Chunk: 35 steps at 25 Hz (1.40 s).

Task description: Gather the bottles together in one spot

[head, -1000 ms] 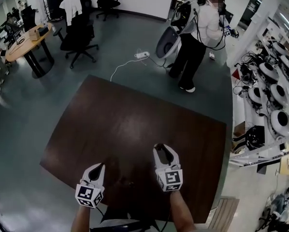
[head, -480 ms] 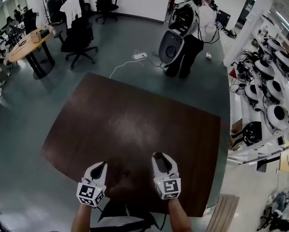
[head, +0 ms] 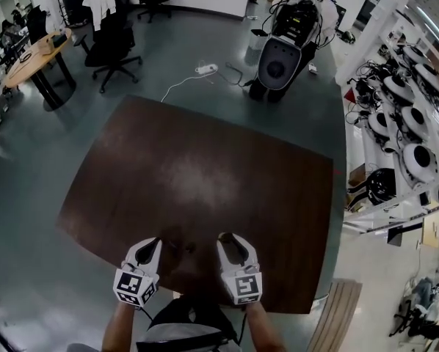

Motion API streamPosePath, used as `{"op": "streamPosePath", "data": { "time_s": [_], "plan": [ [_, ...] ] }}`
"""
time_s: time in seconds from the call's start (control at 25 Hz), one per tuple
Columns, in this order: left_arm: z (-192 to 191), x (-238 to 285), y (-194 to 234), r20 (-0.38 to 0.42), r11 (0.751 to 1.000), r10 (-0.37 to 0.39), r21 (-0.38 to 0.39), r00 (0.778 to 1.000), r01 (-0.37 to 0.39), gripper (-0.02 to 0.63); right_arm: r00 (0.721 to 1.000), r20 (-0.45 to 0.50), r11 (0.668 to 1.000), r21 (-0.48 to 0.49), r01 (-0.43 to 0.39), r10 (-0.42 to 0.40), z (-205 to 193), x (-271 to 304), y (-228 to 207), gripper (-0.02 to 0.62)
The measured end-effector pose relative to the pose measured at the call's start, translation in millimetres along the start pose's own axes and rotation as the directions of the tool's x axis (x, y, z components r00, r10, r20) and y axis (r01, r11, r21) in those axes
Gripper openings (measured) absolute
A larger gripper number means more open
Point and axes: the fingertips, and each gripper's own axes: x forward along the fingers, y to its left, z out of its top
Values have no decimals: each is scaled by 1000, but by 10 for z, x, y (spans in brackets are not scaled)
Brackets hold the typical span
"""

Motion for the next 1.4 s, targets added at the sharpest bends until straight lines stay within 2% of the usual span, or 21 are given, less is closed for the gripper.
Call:
{"op": "streamPosePath", "data": {
  "time_s": [0.32,0.68,1.4],
  "plan": [
    [-250,-53,-39,-26,1000,-25,-3,999,25,0,999,-37,1000,3,-31,31,-468,-77,243,133],
    [-526,-59,-40,-51,999,-17,-32,999,16,0,992,-98,997,-3,-83,82,-927,-6,352,133],
    [-694,-65,0,-75,1000,-12,-28,997,10,0,966,-198,985,-7,-170,166,-1396,72,602,133]
  ]
}}
